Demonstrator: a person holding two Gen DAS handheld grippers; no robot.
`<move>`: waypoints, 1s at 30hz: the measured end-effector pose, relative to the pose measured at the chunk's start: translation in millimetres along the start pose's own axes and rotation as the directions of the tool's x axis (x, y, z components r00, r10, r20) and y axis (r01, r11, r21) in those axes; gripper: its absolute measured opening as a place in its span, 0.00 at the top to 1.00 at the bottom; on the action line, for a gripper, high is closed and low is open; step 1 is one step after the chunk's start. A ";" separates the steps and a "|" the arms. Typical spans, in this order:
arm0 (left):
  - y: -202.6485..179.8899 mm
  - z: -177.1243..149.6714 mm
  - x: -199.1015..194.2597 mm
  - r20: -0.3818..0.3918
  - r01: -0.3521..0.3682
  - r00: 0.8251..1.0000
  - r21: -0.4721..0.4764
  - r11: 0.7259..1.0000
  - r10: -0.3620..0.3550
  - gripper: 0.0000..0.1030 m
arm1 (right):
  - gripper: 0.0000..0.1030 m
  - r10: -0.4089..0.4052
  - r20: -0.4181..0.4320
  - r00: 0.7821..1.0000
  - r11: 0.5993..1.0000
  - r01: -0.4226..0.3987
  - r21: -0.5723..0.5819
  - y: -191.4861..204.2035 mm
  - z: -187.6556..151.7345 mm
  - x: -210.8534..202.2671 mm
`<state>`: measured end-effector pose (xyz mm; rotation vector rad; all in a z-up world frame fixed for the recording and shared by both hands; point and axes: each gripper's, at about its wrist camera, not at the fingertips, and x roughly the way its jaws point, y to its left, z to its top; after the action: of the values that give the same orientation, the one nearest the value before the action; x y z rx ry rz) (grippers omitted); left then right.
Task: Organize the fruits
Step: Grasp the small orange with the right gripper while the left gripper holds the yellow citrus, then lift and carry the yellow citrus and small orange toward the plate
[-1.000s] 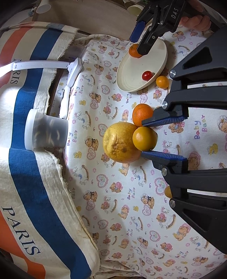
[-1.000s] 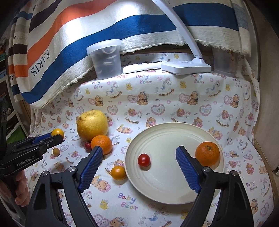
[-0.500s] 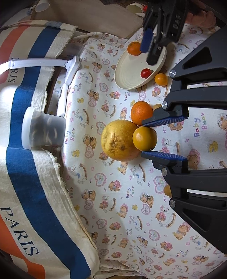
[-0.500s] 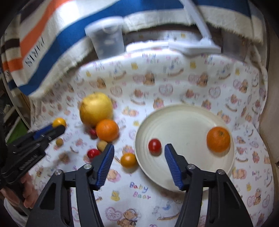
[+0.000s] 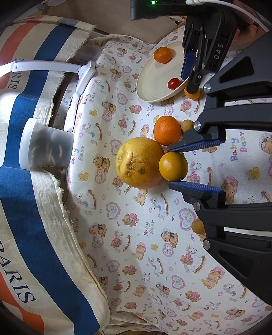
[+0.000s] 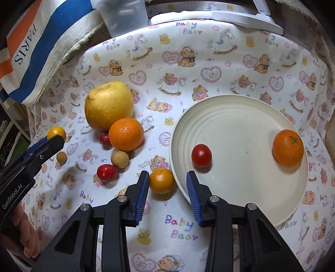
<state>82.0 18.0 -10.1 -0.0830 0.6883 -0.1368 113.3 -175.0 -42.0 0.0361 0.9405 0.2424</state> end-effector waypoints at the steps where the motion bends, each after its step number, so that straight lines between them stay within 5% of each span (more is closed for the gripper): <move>1: 0.1 0.1 0.1 0.000 0.001 1.000 0.000 1.000 -0.001 0.73 | 0.66 -0.004 0.007 1.000 1.000 0.004 0.014 -0.4 -1.3 -3.2; 5: 0.0 0.3 0.1 0.000 0.001 1.000 0.002 1.000 -0.001 0.73 | 0.66 -0.008 0.042 0.999 1.000 0.008 -0.013 8.9 -6.6 -20.6; 11: -1.8 -0.5 -1.4 -0.002 0.008 1.000 0.001 1.000 -0.008 0.73 | 0.66 -0.018 -0.014 1.000 0.999 0.017 -0.036 20.9 -14.1 -16.3; 20: -4.5 -0.6 -3.7 -0.003 0.012 1.000 -0.001 1.000 -0.012 0.73 | 0.66 0.009 -0.090 0.996 0.993 0.002 0.114 2.0 -6.4 10.9; 30: -5.3 -2.8 2.5 -0.020 0.007 1.000 0.006 1.000 -0.007 0.73 | 0.72 -0.022 -0.053 0.998 0.996 0.026 0.082 6.6 1.9 18.1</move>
<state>81.6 12.2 -13.2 -0.0783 0.7077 -0.1464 123.8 -164.4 -54.3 0.0945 1.0019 0.1828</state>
